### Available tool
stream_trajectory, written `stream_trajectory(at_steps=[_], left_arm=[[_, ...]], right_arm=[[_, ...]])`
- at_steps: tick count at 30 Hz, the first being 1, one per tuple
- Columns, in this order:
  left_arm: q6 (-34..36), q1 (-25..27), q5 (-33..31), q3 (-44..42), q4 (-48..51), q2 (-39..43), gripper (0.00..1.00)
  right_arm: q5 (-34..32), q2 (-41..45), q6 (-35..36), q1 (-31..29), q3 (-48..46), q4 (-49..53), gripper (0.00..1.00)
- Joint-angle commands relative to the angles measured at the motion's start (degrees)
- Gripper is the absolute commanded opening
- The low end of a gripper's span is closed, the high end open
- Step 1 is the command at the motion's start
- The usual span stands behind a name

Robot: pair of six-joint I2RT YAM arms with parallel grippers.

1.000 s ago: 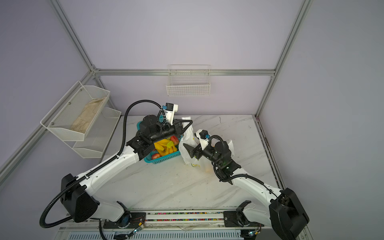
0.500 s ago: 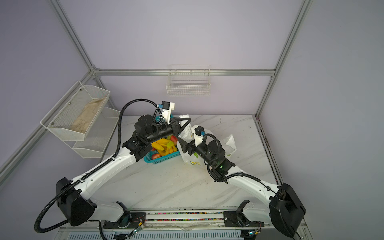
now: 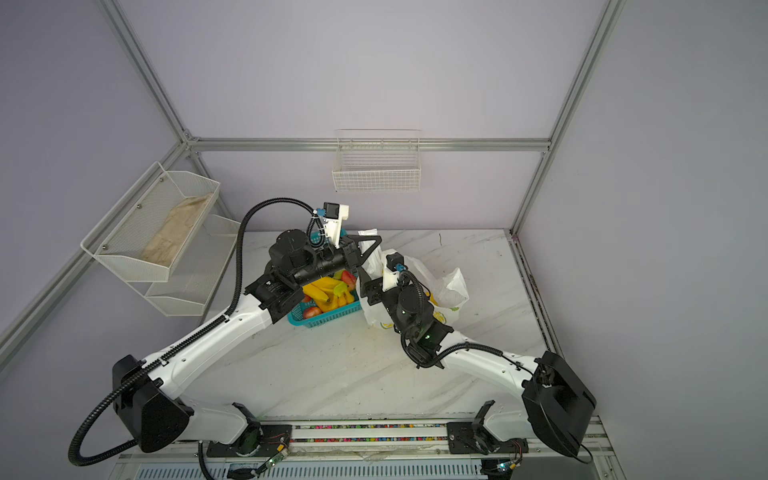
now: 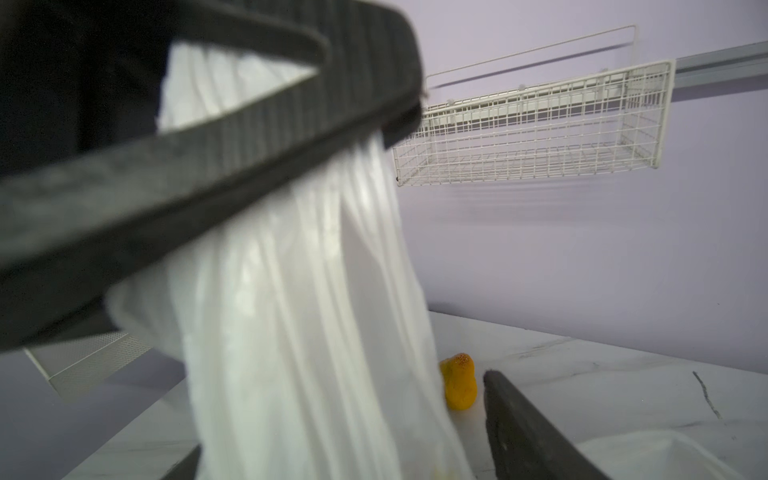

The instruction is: Place the fake fruits into the plastic bag and tie a complex knot

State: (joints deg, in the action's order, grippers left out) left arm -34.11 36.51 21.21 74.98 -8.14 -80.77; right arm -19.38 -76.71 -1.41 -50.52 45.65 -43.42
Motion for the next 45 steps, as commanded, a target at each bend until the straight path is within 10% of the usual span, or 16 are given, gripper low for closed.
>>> stream_trajectory(at_steps=[1, 9, 20, 33, 45], left_arm=[[-1.6, 0.3, -0.3, -2.2, -3.7, 1.9, 0.0], [-2.7, 0.3, -1.9, -2.4, -3.7, 2.6, 0.0], [1.1, 0.2, -3.7, -2.2, -2.5, 2.4, 0.0], [2.8, 0.1, -5.7, -2.1, -0.3, 3.0, 0.0], [3.0, -0.4, -7.8, -2.6, 1.2, 3.4, 0.0]], right_arm=[[-4.1, -0.7, 0.5, -0.3, 0.0, -4.3, 0.69], [-3.4, -1.7, 4.7, -0.3, -5.2, -6.5, 0.36], [4.9, -0.7, 7.5, 0.2, -10.2, -7.2, 0.18], [8.1, 4.6, 8.1, 0.8, -3.3, 12.1, 0.84], [12.0, 8.8, 13.0, 0.9, 13.5, 37.9, 0.94]])
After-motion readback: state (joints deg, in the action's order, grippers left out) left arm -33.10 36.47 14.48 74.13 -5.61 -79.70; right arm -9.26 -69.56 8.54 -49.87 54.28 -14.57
